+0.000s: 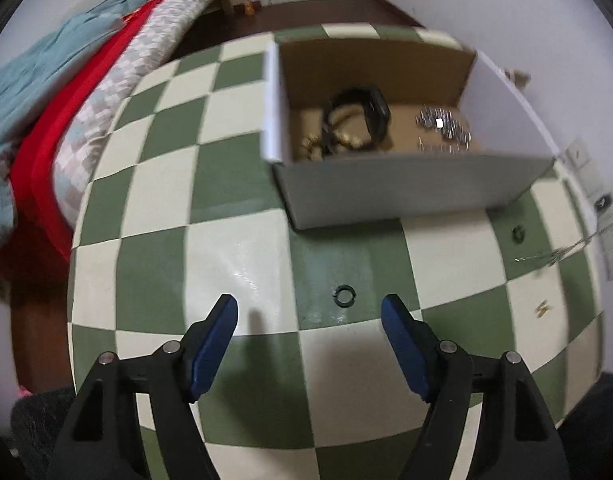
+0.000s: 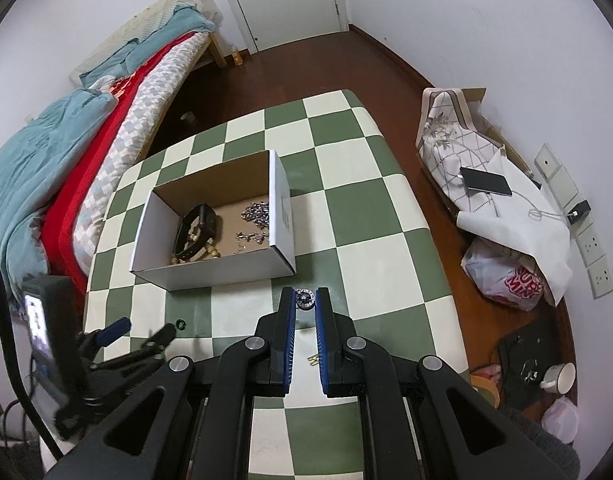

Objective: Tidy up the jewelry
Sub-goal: 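Lift the black ring with the left gripper while the right carries the necklace toward the box, then carry the ring with the left gripper while the right carries the necklace over the box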

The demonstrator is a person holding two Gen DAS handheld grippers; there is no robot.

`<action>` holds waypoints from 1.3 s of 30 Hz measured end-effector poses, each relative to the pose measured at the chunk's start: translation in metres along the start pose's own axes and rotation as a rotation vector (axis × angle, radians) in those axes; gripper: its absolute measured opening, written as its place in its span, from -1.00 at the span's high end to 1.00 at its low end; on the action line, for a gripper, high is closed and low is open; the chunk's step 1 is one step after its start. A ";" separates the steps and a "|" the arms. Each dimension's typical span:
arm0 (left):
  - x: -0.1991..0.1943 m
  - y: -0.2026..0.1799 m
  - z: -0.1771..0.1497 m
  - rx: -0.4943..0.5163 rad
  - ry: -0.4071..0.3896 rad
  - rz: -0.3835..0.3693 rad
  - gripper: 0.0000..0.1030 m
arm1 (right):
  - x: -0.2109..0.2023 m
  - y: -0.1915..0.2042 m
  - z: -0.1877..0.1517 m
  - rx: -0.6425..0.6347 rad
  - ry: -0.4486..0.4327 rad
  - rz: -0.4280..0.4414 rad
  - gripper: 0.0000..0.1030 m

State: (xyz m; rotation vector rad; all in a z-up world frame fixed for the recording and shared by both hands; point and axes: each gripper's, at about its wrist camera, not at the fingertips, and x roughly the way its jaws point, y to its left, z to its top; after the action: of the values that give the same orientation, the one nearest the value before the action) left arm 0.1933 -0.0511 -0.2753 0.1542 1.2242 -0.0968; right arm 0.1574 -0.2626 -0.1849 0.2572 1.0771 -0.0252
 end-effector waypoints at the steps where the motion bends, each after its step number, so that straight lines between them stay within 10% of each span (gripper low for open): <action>1: 0.004 -0.003 0.000 0.010 0.012 0.009 -0.39 | 0.002 0.000 0.001 -0.001 0.002 -0.003 0.81; 3: 0.009 -0.008 -0.002 0.018 0.018 0.005 -0.18 | 0.004 0.000 0.001 -0.002 0.004 -0.005 0.81; 7: 0.006 -0.016 -0.002 0.042 -0.007 -0.030 0.84 | 0.007 0.001 0.002 -0.005 0.010 -0.010 0.81; 13: 0.005 -0.019 0.000 0.038 -0.002 -0.022 1.00 | 0.006 0.002 0.004 -0.008 0.002 -0.010 0.81; 32: -0.051 0.037 0.007 -0.118 -0.096 -0.143 0.91 | -0.031 0.010 0.009 -0.012 -0.070 0.020 0.81; 36: -0.027 0.028 0.011 -0.130 -0.070 -0.116 -0.32 | -0.025 0.009 0.008 0.000 -0.059 0.019 0.81; 39: -0.010 0.013 0.012 -0.091 -0.052 -0.082 -0.33 | -0.019 0.009 0.006 -0.001 -0.045 0.015 0.81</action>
State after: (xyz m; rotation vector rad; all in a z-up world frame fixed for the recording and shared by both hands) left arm 0.2030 -0.0408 -0.2610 0.0223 1.1811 -0.1156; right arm 0.1543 -0.2572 -0.1638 0.2628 1.0301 -0.0173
